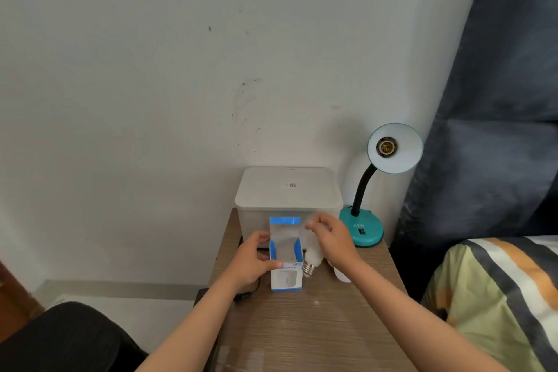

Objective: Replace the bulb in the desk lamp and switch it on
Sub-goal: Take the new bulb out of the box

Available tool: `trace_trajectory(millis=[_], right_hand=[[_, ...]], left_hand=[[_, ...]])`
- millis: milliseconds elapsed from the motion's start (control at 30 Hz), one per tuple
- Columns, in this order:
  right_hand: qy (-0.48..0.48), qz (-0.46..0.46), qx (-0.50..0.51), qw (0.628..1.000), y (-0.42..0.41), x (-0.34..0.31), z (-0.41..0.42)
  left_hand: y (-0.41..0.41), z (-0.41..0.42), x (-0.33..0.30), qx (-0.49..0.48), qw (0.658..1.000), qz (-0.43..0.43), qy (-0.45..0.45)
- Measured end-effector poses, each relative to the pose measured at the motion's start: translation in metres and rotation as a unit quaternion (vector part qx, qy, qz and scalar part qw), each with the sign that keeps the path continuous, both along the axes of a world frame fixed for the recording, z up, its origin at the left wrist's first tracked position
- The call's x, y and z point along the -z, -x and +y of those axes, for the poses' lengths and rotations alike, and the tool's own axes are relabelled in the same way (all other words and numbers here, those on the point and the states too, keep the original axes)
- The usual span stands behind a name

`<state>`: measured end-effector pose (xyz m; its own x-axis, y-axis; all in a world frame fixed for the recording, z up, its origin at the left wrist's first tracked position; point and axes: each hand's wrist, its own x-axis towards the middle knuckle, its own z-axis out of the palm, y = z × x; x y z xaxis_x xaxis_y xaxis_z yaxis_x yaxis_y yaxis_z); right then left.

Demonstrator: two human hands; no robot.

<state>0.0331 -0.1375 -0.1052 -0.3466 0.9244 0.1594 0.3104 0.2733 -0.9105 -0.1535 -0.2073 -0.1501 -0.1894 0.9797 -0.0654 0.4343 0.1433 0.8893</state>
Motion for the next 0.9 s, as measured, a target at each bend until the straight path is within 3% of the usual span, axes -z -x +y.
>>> trace_trajectory(millis=[100,333,667,800,900], right_hand=[[-0.066,-0.127,0.04,0.989,-0.004,0.009,-0.007],[-0.129,-0.274,-0.007,0.953,0.005,0.031,-0.016],[-0.146,-0.297,0.009,0.944,0.013,0.032,-0.018],[-0.109,-0.301,-0.016,0.947,0.01,0.033,-0.017],[-0.049,-0.234,-0.015,0.971,0.005,0.027,-0.017]], left_hand=[[-0.003,-0.001,0.001,-0.013,1.0,0.001,0.002],[-0.004,-0.002,0.0,-0.008,1.0,0.025,-0.006],[-0.006,-0.005,0.001,0.002,0.999,0.033,-0.02],[-0.008,-0.004,0.002,-0.009,0.999,0.029,-0.02],[-0.008,-0.005,0.003,-0.017,0.998,0.061,-0.013]])
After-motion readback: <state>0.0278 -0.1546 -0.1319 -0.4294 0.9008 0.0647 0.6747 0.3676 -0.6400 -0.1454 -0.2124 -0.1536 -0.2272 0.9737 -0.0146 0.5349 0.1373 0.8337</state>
